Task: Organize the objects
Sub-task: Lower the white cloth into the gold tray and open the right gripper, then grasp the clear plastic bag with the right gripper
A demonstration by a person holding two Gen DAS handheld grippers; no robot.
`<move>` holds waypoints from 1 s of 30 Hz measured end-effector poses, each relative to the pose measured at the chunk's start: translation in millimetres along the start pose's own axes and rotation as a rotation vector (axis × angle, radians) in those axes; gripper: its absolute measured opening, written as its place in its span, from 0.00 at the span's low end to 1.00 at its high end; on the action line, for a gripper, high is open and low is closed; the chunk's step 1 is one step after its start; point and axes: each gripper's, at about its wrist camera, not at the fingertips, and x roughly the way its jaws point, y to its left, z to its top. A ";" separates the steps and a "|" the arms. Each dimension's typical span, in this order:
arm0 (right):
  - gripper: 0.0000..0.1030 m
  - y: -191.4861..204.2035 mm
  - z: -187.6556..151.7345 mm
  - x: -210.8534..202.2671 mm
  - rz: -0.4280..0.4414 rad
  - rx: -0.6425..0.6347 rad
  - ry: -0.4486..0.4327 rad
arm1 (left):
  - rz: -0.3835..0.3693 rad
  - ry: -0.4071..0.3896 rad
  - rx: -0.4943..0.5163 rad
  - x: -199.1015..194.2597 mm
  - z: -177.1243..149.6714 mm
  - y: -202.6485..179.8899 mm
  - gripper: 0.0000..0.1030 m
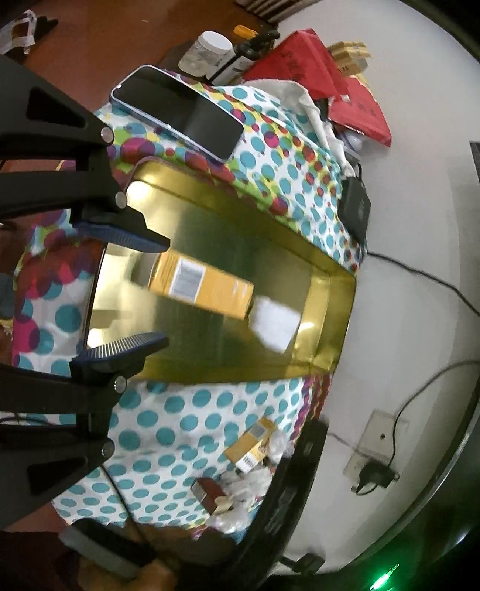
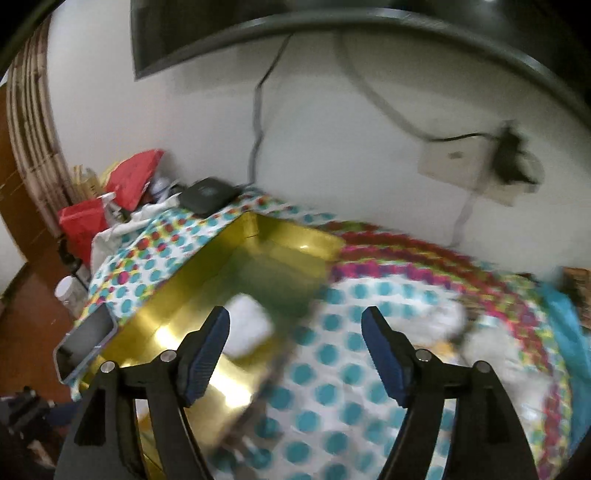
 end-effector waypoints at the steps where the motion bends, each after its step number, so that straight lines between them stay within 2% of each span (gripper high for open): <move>1: 0.74 -9.2 -4.9 -10.0 -0.022 0.009 -0.015 | -0.010 -0.004 0.012 -1.0 -0.1 -6.1 0.45; 7: 0.75 -63.9 -38.5 -59.7 -0.201 0.041 -0.064 | -0.039 -0.011 0.080 -0.4 -2.3 -42.0 0.45; 12: 0.75 -103.5 -64.2 -71.5 -0.316 0.082 -0.049 | -0.063 -0.004 0.141 5.4 -7.3 -73.3 0.45; 15: 0.75 -122.1 -77.1 -67.9 -0.326 0.120 -0.023 | -0.065 0.007 0.182 10.0 -11.3 -91.9 0.45; 20: 0.74 -142.7 -87.5 -57.1 -0.267 0.189 -0.002 | -0.063 0.031 0.224 19.8 -14.2 -112.1 0.45; 26: 0.73 -152.4 -91.1 -46.9 -0.243 0.223 -0.006 | -0.063 0.064 0.236 34.0 -16.8 -126.3 0.45; 27: 0.70 -153.1 -91.1 -45.0 -0.243 0.223 -0.004 | -0.061 0.065 0.236 36.4 -16.9 -128.5 0.45; 30: 0.52 -156.3 -91.5 -37.8 -0.226 0.228 0.005 | -0.057 0.072 0.245 42.7 -15.7 -134.2 0.45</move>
